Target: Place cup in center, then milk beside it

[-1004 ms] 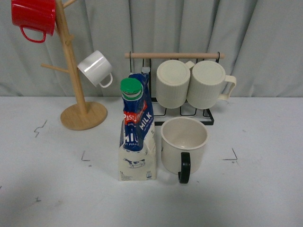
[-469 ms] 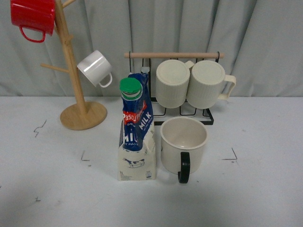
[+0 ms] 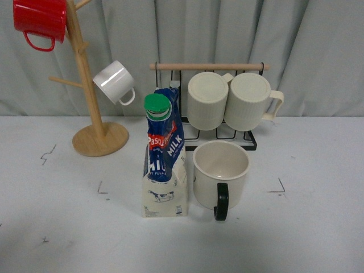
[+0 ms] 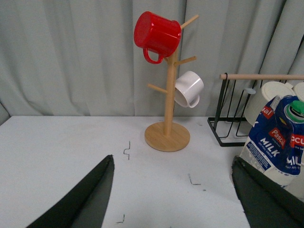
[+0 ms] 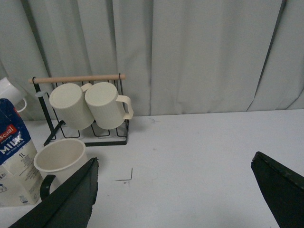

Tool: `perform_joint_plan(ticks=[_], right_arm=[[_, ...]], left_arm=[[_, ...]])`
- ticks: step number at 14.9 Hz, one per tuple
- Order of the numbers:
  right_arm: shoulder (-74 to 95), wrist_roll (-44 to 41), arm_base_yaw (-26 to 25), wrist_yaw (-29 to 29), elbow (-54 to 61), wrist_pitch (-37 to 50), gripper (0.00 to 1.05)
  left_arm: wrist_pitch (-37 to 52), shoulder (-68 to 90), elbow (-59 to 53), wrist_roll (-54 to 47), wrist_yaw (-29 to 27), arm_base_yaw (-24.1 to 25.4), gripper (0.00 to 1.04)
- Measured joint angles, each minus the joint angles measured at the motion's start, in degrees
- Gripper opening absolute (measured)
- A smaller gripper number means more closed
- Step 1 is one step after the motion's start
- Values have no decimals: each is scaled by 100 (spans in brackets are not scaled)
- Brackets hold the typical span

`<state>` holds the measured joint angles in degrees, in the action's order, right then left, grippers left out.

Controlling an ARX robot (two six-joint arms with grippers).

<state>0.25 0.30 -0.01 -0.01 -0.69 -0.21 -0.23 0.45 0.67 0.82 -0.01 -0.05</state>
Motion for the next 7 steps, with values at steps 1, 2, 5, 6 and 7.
perform_joint_plan(ticks=[1,2,5,6,7], right_arm=[[0,-2,0,0,0,0,98],[0,-2,0,0,0,0,98],[0,0,0,0,0,0,98],[0,-2,0,0,0,0,98],[0,-2,0,0,0,0,98]], left_arm=[[0,0,0,0,0,0,86],[0,0,0,0,0,0,99],[0,0,0,-4,0,0,98],[0,0,0,-4,0,0,98],[0,0,0,-4,0,0,98]])
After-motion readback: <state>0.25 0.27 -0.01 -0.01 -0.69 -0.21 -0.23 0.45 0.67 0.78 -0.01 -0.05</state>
